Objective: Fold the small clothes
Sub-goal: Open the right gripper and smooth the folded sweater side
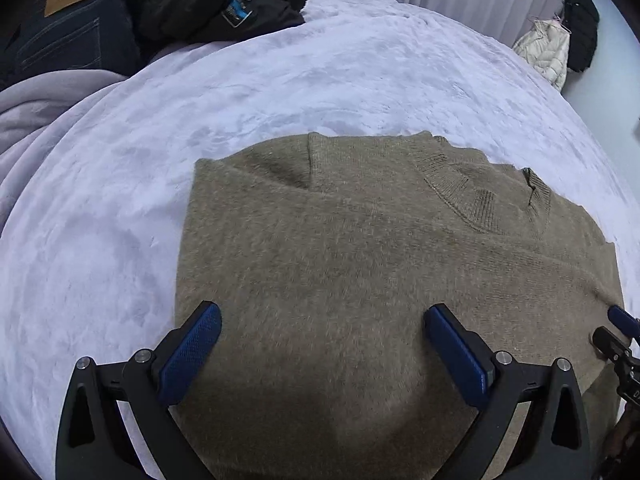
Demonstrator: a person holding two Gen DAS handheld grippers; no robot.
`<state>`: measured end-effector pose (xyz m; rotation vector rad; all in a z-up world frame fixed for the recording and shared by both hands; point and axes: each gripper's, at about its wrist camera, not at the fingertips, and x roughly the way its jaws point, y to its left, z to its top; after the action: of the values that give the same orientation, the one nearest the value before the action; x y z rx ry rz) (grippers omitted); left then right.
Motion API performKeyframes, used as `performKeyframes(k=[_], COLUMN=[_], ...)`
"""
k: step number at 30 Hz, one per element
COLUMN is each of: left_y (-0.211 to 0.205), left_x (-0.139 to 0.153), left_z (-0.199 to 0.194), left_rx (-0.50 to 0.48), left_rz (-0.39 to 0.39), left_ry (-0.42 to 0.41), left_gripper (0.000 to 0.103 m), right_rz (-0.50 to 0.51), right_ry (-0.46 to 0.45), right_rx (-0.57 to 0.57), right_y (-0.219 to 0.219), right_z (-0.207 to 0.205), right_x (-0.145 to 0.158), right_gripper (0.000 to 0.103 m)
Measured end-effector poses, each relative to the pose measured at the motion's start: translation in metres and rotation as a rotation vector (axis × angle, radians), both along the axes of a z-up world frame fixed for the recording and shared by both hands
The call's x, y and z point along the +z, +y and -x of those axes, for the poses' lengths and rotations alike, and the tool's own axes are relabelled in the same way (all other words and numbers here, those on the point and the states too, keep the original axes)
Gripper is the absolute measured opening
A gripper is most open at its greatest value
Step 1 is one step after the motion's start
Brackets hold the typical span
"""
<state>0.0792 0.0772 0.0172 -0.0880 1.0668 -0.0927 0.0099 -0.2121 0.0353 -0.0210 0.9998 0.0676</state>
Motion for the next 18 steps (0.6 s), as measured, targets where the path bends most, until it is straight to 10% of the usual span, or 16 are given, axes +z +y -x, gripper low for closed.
performKeyframes(k=[3,7,12,18], left_y=[-0.025,-0.058,-0.022,0.021], left_x=[0.015,0.005,-0.017,-0.018], left_z=[0.04,0.091,0.107,0.163], left_rx=[-0.115,-0.263,-0.209,-0.234], left_rz=[0.055,-0.101,-0.04,-0.088], left_ry=[-0.041,-0.098,-0.039,-0.089], left_gripper=[0.103,0.103,0.103,0.103], right_rz=[-0.001,-0.055,0.103,-0.006], right_ry=[-0.035,-0.028,0.006,-0.007], right_rx=[-0.036,0.126,0.267,0.237], right_y=[0.013,0.053,0.086,0.018], right_z=[0.02,0.057,0.086,0.134], right_x=[0.022,0.02,-0.019,-0.014], right_gripper=[0.075,0.075,0.077,0.079])
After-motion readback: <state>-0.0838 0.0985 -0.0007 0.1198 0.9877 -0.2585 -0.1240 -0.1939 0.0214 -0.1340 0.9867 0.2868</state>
